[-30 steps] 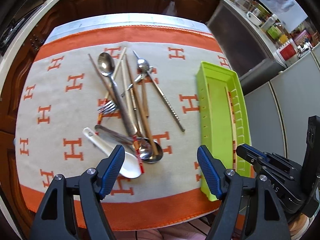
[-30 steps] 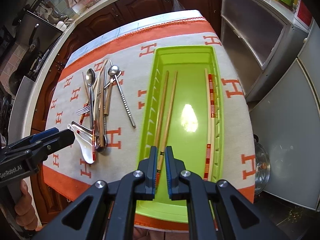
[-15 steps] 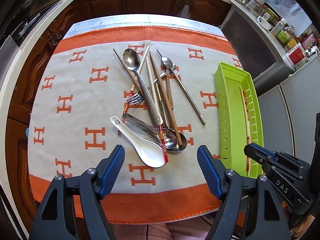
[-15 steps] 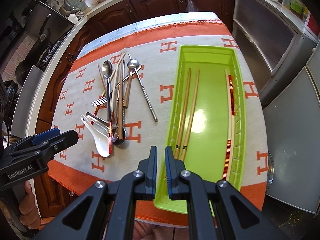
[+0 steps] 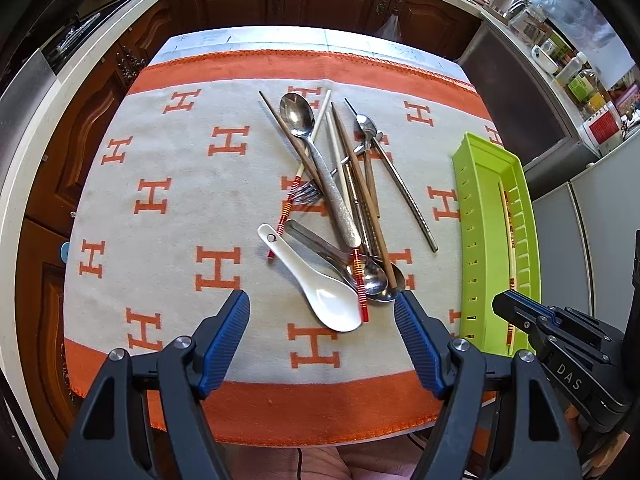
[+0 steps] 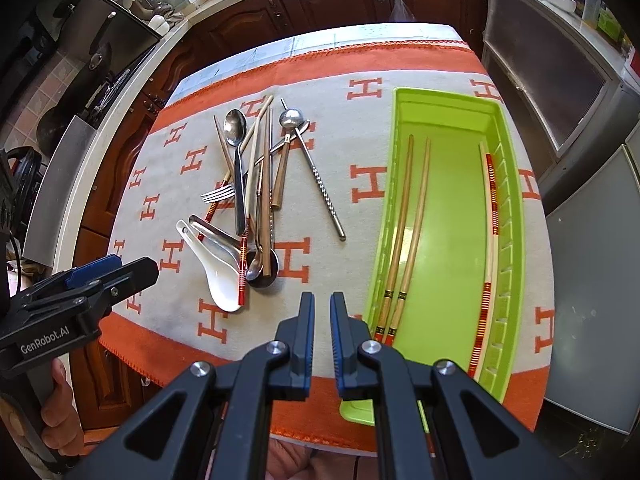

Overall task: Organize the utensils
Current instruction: 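Grasp a wooden chopstick with the left gripper while the right grasps another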

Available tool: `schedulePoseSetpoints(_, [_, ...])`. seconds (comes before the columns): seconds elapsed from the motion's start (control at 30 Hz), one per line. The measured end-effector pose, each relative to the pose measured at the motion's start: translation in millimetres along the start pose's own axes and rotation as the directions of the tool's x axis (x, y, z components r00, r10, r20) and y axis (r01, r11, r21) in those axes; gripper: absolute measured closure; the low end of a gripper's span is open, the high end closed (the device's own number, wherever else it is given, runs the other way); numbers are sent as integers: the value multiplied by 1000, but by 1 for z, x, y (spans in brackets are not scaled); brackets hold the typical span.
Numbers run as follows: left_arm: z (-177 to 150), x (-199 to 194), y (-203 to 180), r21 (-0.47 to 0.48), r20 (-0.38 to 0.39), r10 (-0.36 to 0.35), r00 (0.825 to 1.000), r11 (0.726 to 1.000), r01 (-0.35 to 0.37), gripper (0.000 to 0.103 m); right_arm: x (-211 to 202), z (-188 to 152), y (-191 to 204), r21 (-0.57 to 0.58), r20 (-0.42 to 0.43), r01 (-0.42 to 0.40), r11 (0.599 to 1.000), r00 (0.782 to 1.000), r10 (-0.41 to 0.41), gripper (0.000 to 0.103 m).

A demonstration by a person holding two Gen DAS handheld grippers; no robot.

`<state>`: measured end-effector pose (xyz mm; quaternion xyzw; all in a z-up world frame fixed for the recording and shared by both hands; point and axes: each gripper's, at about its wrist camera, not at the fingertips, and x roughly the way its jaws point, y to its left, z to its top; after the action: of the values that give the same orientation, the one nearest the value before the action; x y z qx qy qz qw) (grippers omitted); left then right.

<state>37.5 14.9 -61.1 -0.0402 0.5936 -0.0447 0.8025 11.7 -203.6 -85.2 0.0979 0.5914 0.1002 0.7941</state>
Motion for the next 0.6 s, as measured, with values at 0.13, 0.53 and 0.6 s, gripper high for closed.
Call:
schedulePoseSetpoints(0.13, [1,1,7,-7,2,6,1000,1000,-6,30,4,3,5,-10,-9,-4,1000,1000,4,95])
schedulePoseSetpoints(0.53, [12,21,35,-53,-21,29,999,998,-30,30,25,24,27,-37,-21,-26,999,999,25,95])
schedulePoseSetpoints(0.6, [16,25,39,-58,-21,37,999,998,-38,30,29,29,30,-38,-22,-29,999,999,28,95])
